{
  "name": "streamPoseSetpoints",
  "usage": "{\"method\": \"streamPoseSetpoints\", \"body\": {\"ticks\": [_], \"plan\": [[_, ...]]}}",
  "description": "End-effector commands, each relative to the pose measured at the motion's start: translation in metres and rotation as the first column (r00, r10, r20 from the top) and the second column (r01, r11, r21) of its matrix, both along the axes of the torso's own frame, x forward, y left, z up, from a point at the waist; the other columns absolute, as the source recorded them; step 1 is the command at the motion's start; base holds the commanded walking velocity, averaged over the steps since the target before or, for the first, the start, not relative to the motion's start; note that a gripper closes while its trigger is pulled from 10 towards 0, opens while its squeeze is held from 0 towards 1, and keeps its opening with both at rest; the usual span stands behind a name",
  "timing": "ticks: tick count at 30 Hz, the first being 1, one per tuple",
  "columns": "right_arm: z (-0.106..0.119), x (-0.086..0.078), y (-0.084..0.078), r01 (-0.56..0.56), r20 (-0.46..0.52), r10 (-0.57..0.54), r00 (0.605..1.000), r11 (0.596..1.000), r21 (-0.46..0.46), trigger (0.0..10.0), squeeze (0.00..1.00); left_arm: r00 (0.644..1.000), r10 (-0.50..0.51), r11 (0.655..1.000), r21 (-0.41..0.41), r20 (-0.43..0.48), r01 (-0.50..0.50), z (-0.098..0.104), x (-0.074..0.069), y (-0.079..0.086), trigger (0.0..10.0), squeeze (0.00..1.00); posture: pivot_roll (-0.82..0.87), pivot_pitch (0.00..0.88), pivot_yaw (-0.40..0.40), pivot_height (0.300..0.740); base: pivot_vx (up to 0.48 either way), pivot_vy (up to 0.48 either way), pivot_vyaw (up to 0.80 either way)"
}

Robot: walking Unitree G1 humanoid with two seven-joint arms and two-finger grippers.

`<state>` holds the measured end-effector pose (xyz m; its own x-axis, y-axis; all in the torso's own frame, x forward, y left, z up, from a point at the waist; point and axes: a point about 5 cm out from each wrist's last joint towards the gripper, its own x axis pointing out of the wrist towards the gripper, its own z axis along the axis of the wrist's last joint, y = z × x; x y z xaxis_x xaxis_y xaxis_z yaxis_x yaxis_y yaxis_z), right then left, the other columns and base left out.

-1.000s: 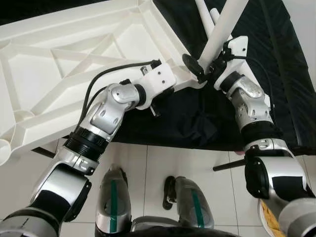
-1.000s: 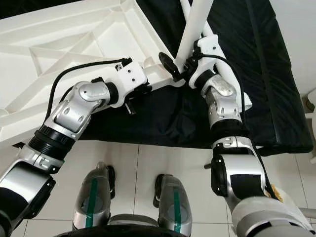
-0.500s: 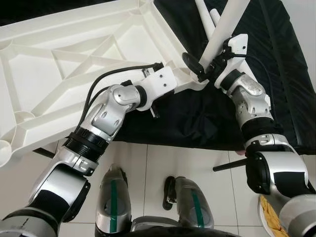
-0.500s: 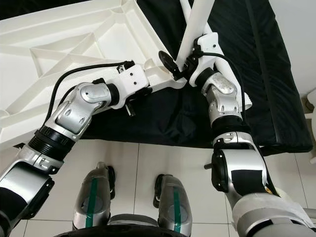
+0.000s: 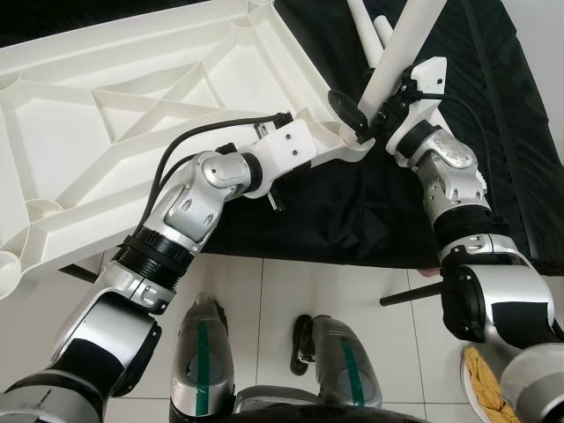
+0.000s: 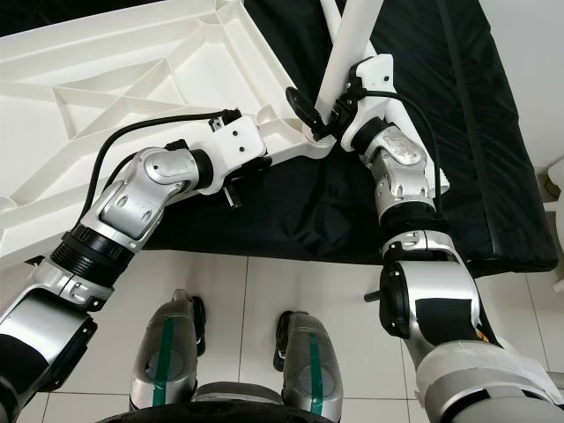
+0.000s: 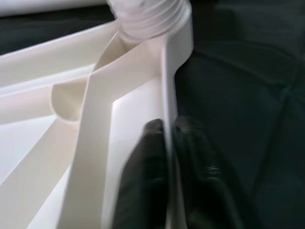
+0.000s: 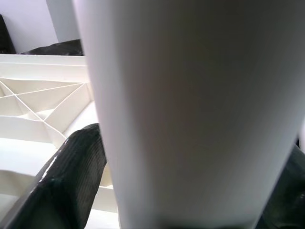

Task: Building children table

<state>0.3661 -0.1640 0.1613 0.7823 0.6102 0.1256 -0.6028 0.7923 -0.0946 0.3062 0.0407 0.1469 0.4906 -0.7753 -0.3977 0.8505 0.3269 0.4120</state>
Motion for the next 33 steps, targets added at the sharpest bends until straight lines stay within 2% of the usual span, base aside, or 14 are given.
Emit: {"method": "streamPoseSetpoints", "body": {"ticks": [1,6,7,8,9,14,17,18,24,25,26,27,32,33], "plan": [[0.0034,0.0012,-0.0029,0.005,0.015,-0.005,1.0,1.0,0.007,10.0,0.0,0.999,-0.048,0.999,0.003,-0.004,0.048,-0.0001,-0.0049,-0.0059,10.0,1.0,0.06,0.034,-0.049,0.74,0.0,0.0,0.0],[0.003,0.0012,-0.0031,0.005,0.016,-0.005,1.0,1.0,0.008,10.0,0.0,0.999,-0.046,0.999,0.012,-0.004,0.046,-0.0007,-0.0052,-0.0053,10.0,1.0,0.07,0.037,-0.047,0.74,0.0,0.0,0.0],[0.0027,0.0011,-0.003,0.005,0.016,-0.005,1.0,1.0,0.009,10.0,0.0,0.999,-0.042,0.999,0.017,0.001,0.042,-0.0007,-0.0043,-0.0051,10.0,0.69,0.07,0.037,-0.047,0.74,0.0,0.0,0.0],[0.0025,0.0011,-0.0029,0.005,0.016,-0.005,1.0,1.0,0.009,10.0,0.0,0.999,-0.039,0.999,0.019,0.004,0.039,-0.0006,-0.0038,-0.005,10.0,0.69,0.07,0.037,-0.047,0.74,0.0,0.0,0.0],[0.0023,0.001,-0.0026,0.005,0.016,-0.005,1.0,1.0,0.009,10.0,0.0,0.999,-0.039,0.999,0.021,0.004,0.039,-0.0005,-0.0036,-0.0048,10.0,0.0,0.07,0.037,-0.045,0.74,0.0,0.0,0.0],[0.0023,0.0012,-0.0023,0.005,0.017,-0.005,1.0,1.0,0.011,10.0,0.0,0.999,-0.041,0.999,0.031,0.006,0.04,-0.0013,-0.0036,-0.0047,10.0,0.0,0.07,0.037,-0.043,0.74,0.0,0.0,0.0],[0.0029,0.0015,-0.0023,0.007,0.02,-0.007,1.0,1.0,0.013,10.0,0.0,1.0,-0.022,0.999,0.046,-0.007,0.023,-0.0043,-0.0021,-0.0044,10.0,0.0,0.06,0.037,-0.042,0.74,0.0,0.0,0.0],[0.003,0.0015,-0.0022,0.007,0.021,-0.007,1.0,1.0,0.014,10.0,0.0,0.999,-0.003,0.998,0.056,-0.035,0.005,-0.0076,-0.001,-0.0041,10.0,0.0,0.06,0.036,-0.042,0.74,0.0,0.0,0.0],[0.0024,0.0013,-0.0022,0.008,0.021,-0.008,1.0,1.0,0.015,10.0,0.0,0.999,-0.004,0.998,0.063,-0.053,0.007,-0.0098,-0.0018,-0.0047,10.0,0.0,0.06,0.037,-0.041,0.74,0.0,0.0,0.0],[0.0021,0.0012,-0.0022,0.008,0.021,-0.008,1.0,1.0,0.015,10.0,0.0,0.998,-0.01,0.998,0.06,-0.056,0.013,-0.0099,-0.0025,-0.0047,5.9,0.0,0.06,0.037,-0.041,0.74,0.0,0.0,0.0],[0.0021,0.0012,-0.0022,0.008,0.021,-0.008,1.0,1.0,0.015,10.0,0.0,0.998,-0.01,0.998,0.06,-0.056,0.013,-0.0099,-0.0025,-0.0047,5.9,0.0,0.06,0.037,-0.041,0.74,0.0,0.0,0.0],[0.0018,0.0011,-0.0023,0.009,0.021,-0.009,1.0,1.0,0.015,10.0,0.0,0.998,-0.008,0.999,0.048,-0.066,0.011,-0.0091,-0.0027,-0.0043,0.0,0.0,0.06,0.037,-0.041,0.74,0.0,0.0,0.0],[0.0012,0.0011,-0.0027,0.012,0.018,-0.012,1.0,1.0,0.018,10.0,0.0,0.998,-0.01,0.999,0.042,-0.06,0.012,-0.0068,-0.002,-0.0033,0.0,0.0,0.06,0.035,-0.042,0.74,0.0,0.0,0.0],[0.0007,0.001,-0.0029,0.013,0.016,-0.013,1.0,1.0,0.019,10.0,0.0,0.998,-0.005,0.999,0.053,-0.056,0.008,-0.0073,-0.0013,-0.003,2.0,0.0,0.06,0.033,-0.044,0.74,0.0,0.0,0.0]]}}
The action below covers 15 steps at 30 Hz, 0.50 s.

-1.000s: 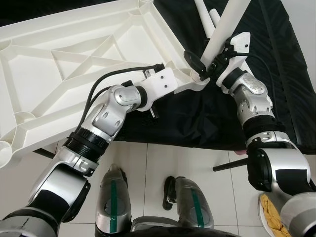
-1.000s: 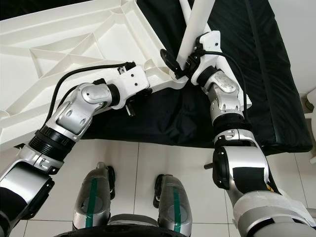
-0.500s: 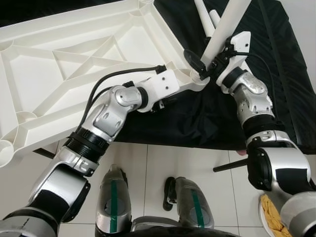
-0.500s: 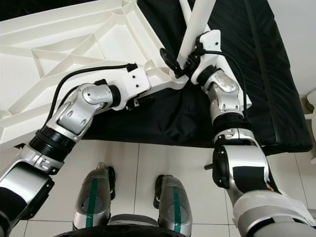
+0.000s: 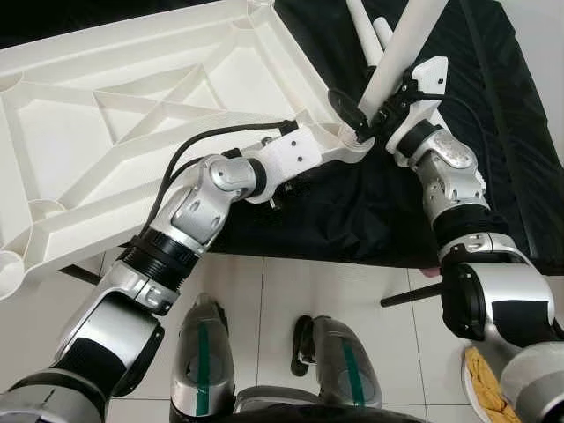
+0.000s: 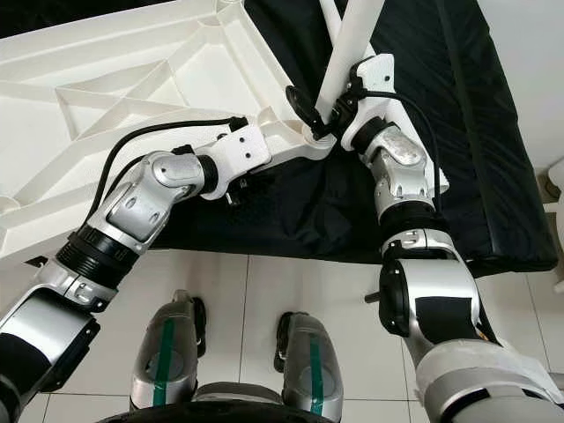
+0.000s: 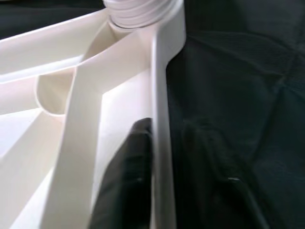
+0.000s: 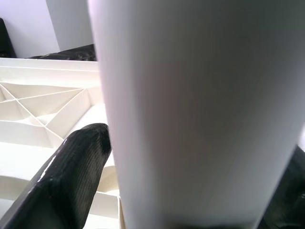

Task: Building children table

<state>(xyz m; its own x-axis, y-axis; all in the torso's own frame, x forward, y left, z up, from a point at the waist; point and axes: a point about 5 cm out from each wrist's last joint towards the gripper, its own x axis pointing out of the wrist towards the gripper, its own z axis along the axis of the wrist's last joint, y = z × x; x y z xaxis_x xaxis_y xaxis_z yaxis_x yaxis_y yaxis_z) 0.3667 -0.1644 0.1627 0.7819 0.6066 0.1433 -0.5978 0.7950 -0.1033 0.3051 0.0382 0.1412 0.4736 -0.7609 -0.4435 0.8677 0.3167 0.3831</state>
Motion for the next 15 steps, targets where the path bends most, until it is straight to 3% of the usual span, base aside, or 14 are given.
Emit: {"method": "streamPoseSetpoints", "body": {"ticks": [1,2,3,13,14,15], "plan": [[-0.001,0.0,-0.002,0.009,-0.003,-0.009,1.0,1.0,0.015,10.0,0.0,1.0,-0.009,1.0,0.022,-0.011,0.009,-0.002,0.0,-0.001,2.0,0.0,0.06,0.033,-0.044,0.74,0.0,0.0,0.0],[-0.001,0.0,-0.002,0.009,-0.003,-0.009,1.0,1.0,0.015,10.0,0.0,1.0,-0.009,1.0,0.022,-0.011,0.009,-0.002,0.0,-0.001,2.0,0.0,0.06,0.033,-0.044,0.74,0.0,0.0,0.0],[-0.002,0.0,-0.003,0.01,-0.009,-0.01,1.0,1.0,0.016,10.0,0.0,1.0,-0.012,0.999,0.035,-0.011,0.012,-0.002,0.0,0.0,10.0,0.0,0.07,0.03,-0.048,0.74,0.0,0.0,0.0],[-0.014,-0.004,-0.008,0.037,-0.058,-0.035,0.998,0.998,0.044,10.0,0.0,1.0,-0.015,0.999,0.047,0.012,0.014,-0.002,0.0,0.0,10.0,0.0,0.07,0.023,-0.056,0.74,0.0,0.0,0.0],[-0.014,-0.005,-0.008,0.035,-0.055,-0.032,0.998,0.998,0.051,0.0,0.0,1.0,-0.015,0.999,0.047,0.011,0.014,-0.002,0.0,0.0,10.0,0.0,0.07,0.02,-0.056,0.74,0.0,0.0,0.0],[-0.013,-0.005,-0.009,0.036,-0.061,-0.032,0.998,0.997,0.067,0.0,0.0,1.0,-0.018,0.999,0.048,0.015,0.018,-0.002,0.0,0.0,10.0,0.0,0.07,0.02,-0.056,0.74,0.0,0.0,0.0]]}}
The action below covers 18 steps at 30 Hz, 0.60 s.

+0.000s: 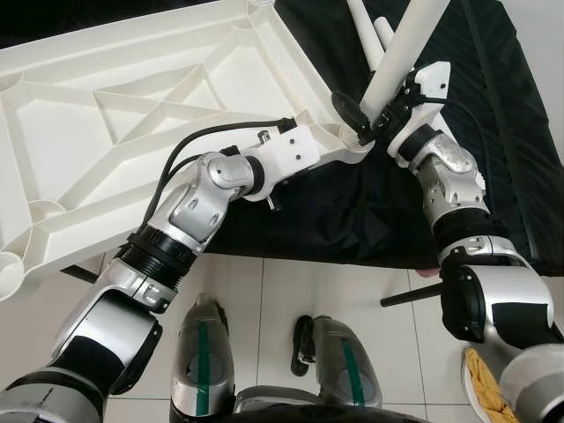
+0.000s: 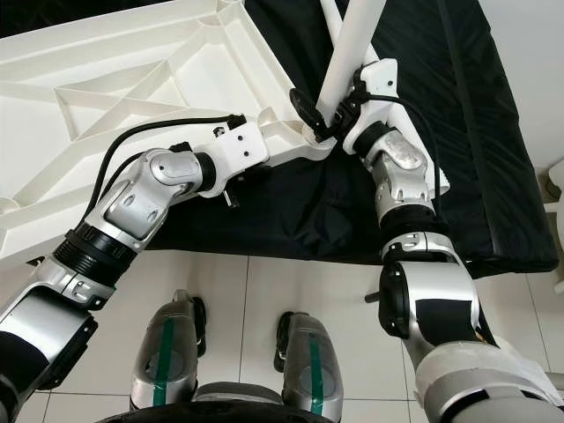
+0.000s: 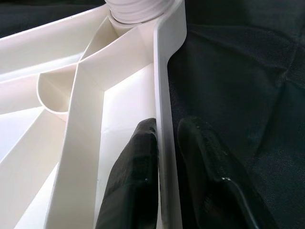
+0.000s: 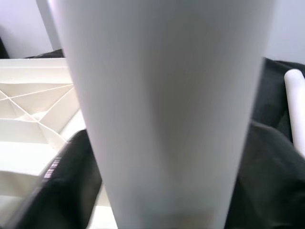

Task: Building children table

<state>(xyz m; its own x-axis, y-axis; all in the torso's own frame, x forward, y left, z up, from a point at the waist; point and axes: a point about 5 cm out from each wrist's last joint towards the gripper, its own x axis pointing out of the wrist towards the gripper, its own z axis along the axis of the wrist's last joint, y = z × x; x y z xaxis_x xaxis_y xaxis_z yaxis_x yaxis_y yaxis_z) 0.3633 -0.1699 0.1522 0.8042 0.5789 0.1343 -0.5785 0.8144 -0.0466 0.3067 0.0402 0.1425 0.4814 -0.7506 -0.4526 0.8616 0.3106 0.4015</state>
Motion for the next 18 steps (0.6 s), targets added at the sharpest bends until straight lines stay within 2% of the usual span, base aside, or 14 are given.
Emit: {"method": "streamPoseSetpoints", "body": {"ticks": [1,9,10,11,12,18], "plan": [[-0.0026,-0.0011,-0.0036,0.006,-0.018,-0.006,1.0,1.0,0.028,0.0,0.0,1.0,-0.02,0.999,0.027,0.001,0.02,-0.0034,-0.0016,-0.0022,10.0,0.0,0.07,0.02,-0.056,0.74,0.0,0.0,0.0],[0.0,-0.0024,-0.0049,-0.001,0.003,0.001,1.0,1.0,0.026,0.0,0.0,1.0,-0.023,0.999,0.029,0.011,0.023,-0.0017,-0.0012,-0.0025,10.0,0.0,0.07,0.009,-0.06,0.74,0.0,0.0,0.0],[-0.0001,-0.0025,-0.0049,0.0,0.003,0.0,1.0,1.0,0.025,4.8,0.0,1.0,-0.023,0.999,0.03,0.013,0.023,-0.0018,-0.0014,-0.0025,10.0,0.0,0.07,0.009,-0.06,0.74,0.0,0.0,0.0],[0.0,-0.0026,-0.005,0.004,0.003,-0.004,1.0,1.0,0.018,4.8,0.0,1.0,-0.024,0.999,0.029,0.013,0.024,-0.002,-0.0017,-0.0025,10.0,0.0,0.07,0.008,-0.061,0.74,0.0,0.0,0.0],[0.0,-0.0028,-0.0052,0.012,0.003,-0.012,1.0,1.0,0.016,10.0,0.0,1.0,-0.025,0.999,0.029,0.014,0.025,-0.0022,-0.0021,-0.0026,10.0,0.0,0.07,0.007,-0.063,0.74,0.0,0.0,0.0],[-0.0017,-0.0043,-0.0011,0.03,-0.014,-0.029,0.999,0.999,0.042,10.0,0.0,0.999,-0.025,0.999,0.024,0.02,0.025,-0.0019,-0.0028,-0.0032,10.0,0.0,0.07,0.008,-0.065,0.74,0.0,0.0,0.0]]}}
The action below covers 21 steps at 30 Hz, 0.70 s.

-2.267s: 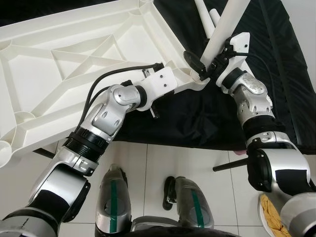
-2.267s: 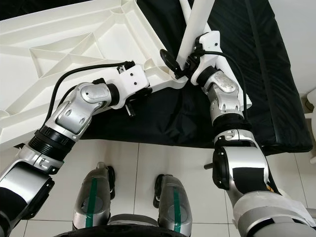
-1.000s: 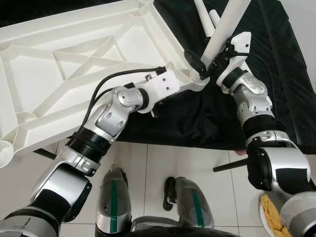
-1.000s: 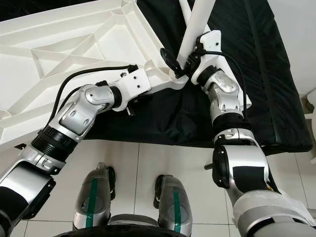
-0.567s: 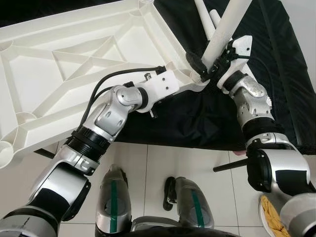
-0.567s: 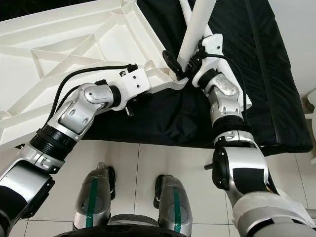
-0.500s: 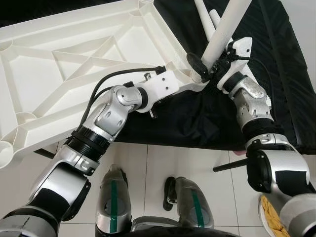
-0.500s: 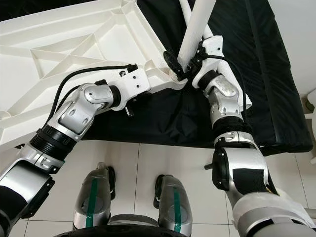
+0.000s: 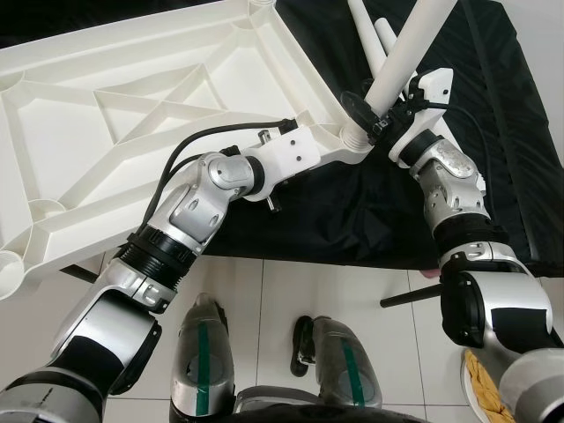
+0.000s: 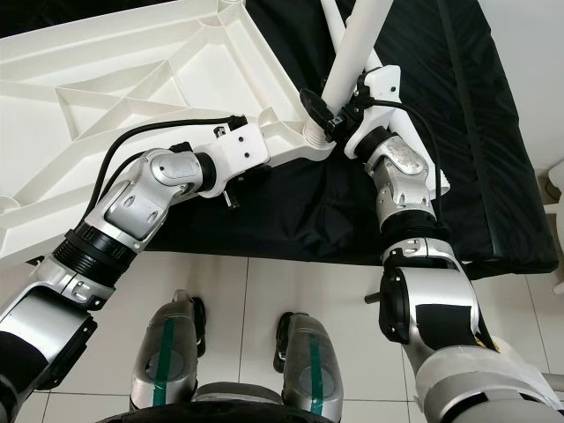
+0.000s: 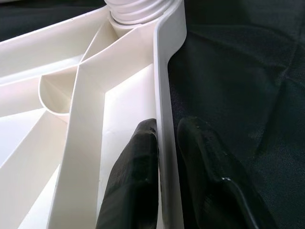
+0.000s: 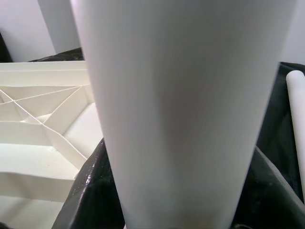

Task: Building children table

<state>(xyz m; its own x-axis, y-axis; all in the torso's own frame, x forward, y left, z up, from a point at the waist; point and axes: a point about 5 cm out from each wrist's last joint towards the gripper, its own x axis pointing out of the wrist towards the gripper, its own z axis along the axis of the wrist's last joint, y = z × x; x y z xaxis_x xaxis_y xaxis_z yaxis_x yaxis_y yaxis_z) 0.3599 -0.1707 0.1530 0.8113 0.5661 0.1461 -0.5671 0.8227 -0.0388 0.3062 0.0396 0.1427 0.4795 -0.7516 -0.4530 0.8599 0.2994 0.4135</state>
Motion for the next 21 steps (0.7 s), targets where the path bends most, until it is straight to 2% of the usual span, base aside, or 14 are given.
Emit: {"method": "streamPoseSetpoints", "body": {"ticks": [1,14,16,19,21], "plan": [[-0.002,-0.001,0.0,0.016,-0.019,-0.015,1.0,0.999,0.029,10.0,0.0,1.0,-0.015,1.0,0.016,0.009,0.015,-0.002,-0.002,-0.003,10.0,0.0,0.07,0.008,-0.065,0.74,0.0,0.0,0.0],[-0.005,-0.004,0.017,0.202,-0.038,-0.199,0.979,0.975,0.097,10.0,0.0,1.0,-0.023,1.0,0.011,0.013,0.022,-0.002,-0.004,-0.004,10.0,0.0,0.07,0.011,-0.071,0.74,0.0,0.0,0.0],[-0.005,-0.007,0.02,0.269,-0.047,-0.266,0.963,0.958,0.1,10.0,0.0,1.0,-0.022,1.0,0.011,0.013,0.022,-0.002,-0.005,-0.003,10.0,0.0,0.07,0.015,-0.073,0.74,0.0,0.0,0.0],[-0.005,-0.008,0.021,0.311,-0.06,-0.306,0.95,0.944,0.106,10.0,0.0,1.0,-0.022,1.0,0.012,0.012,0.022,-0.002,-0.005,-0.003,10.0,0.0,0.07,0.016,-0.073,0.74,0.0,0.0,0.0],[-0.006,-0.011,0.021,0.396,-0.075,-0.389,0.918,0.912,0.11,10.0,0.0,1.0,-0.023,1.0,0.012,0.013,0.023,-0.002,-0.006,-0.002,10.0,0.0,0.07,0.017,-0.074,0.74,0.0,0.0,0.0]]}}
